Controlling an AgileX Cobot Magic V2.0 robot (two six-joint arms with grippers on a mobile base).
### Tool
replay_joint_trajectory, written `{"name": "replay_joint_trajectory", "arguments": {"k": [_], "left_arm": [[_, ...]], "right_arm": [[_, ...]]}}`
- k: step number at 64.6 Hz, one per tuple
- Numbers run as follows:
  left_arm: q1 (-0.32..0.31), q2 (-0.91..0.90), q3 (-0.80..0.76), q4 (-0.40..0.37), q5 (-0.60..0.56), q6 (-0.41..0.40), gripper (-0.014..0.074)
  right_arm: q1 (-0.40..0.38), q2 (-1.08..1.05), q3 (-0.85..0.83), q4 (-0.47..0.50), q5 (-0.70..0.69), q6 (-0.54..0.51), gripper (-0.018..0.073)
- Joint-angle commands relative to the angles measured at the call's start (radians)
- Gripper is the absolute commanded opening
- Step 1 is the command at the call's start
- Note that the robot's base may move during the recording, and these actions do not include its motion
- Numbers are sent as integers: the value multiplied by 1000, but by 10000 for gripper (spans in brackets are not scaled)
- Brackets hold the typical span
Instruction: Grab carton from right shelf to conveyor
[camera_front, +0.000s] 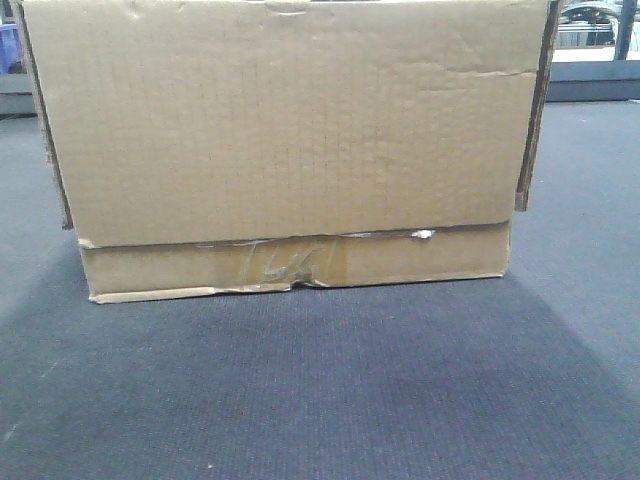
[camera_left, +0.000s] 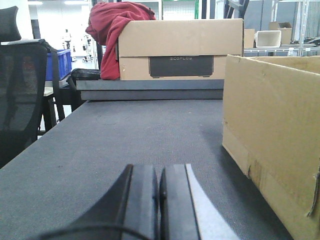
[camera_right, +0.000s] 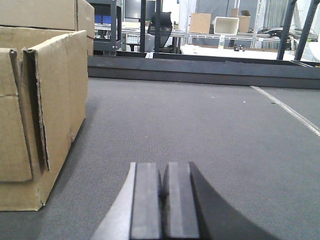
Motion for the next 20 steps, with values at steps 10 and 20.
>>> {"name": "replay_joint_trajectory", "arguments": {"k": [10, 20], "left_arm": [[1, -4, -2, 1, -16, -4, 14], [1, -4, -2, 1, -16, -4, 14]], "right_arm": [[-4, -9, 0, 4, -21, -8, -70], [-4, -9, 0, 4, -21, -8, -70]]}}
